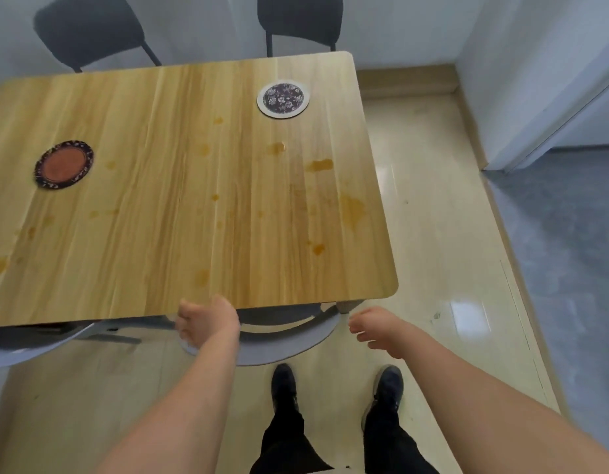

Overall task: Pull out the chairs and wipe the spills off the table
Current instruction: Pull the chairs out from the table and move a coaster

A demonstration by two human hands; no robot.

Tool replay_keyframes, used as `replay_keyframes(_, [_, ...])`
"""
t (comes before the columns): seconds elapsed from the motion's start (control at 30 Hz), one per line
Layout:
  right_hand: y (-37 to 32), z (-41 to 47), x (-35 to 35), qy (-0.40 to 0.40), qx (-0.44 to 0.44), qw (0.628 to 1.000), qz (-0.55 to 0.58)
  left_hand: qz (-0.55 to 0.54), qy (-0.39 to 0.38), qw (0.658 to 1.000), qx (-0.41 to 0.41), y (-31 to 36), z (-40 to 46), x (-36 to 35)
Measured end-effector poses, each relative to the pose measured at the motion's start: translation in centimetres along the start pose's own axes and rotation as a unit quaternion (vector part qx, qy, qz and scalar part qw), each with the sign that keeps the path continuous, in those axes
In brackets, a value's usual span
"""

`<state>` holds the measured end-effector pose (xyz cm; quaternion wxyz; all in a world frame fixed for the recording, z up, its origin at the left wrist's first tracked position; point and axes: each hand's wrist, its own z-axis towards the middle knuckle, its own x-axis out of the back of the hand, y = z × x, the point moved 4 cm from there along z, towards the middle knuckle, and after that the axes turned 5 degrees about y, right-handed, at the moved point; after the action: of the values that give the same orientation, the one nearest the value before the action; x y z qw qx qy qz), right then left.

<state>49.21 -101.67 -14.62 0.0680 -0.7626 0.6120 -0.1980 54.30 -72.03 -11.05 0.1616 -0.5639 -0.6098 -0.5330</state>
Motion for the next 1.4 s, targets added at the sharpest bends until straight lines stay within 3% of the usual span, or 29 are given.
replay_keyframes(0.1, [-0.3, -0.7, 6.2, 0.005, 0.028, 1.000, 0.009, 0.091, -0.032, 0.978, -0.187, 4.7, -6.4, -2.0])
replay_keyframes(0.17, [-0.2, -1.4, 11.1, 0.020, 0.049, 0.998, 0.029, 0.162, -0.094, 0.942, -0.279, 7.5, -11.4, -4.6])
replay_keyframes(0.33, [-0.3, -2.0, 23.5, 0.120, 0.105, 0.986, 0.046, 0.286, -0.162, 0.781, -0.530, 13.1, -24.0, -10.5])
replay_keyframes(0.47, [-1.8, -1.8, 28.6, 0.155, 0.135, 0.977, 0.064, 0.334, -0.189, 0.681, -0.624, 16.2, -29.3, -14.3])
replay_keyframes(0.53, [-2.9, -1.4, 30.9, 0.163, 0.146, 0.974, 0.059, 0.343, -0.196, 0.658, -0.641, 18.2, -31.2, -16.5])
replay_keyframes(0.77, [-9.0, 2.9, 37.8, 0.155, 0.181, 0.971, 0.013, 0.360, -0.236, 0.676, -0.599, 26.2, -32.4, -24.0])
replay_keyframes(1.0, [-20.4, 9.3, 47.3, 0.165, 0.194, 0.966, -0.043, 0.369, -0.260, 0.698, -0.555, 39.1, -31.9, -33.5])
replay_keyframes(1.4, [-37.5, 18.2, 57.4, 0.136, 0.172, 0.974, -0.062, 0.303, -0.298, 0.774, -0.469, 58.4, -29.9, -42.3])
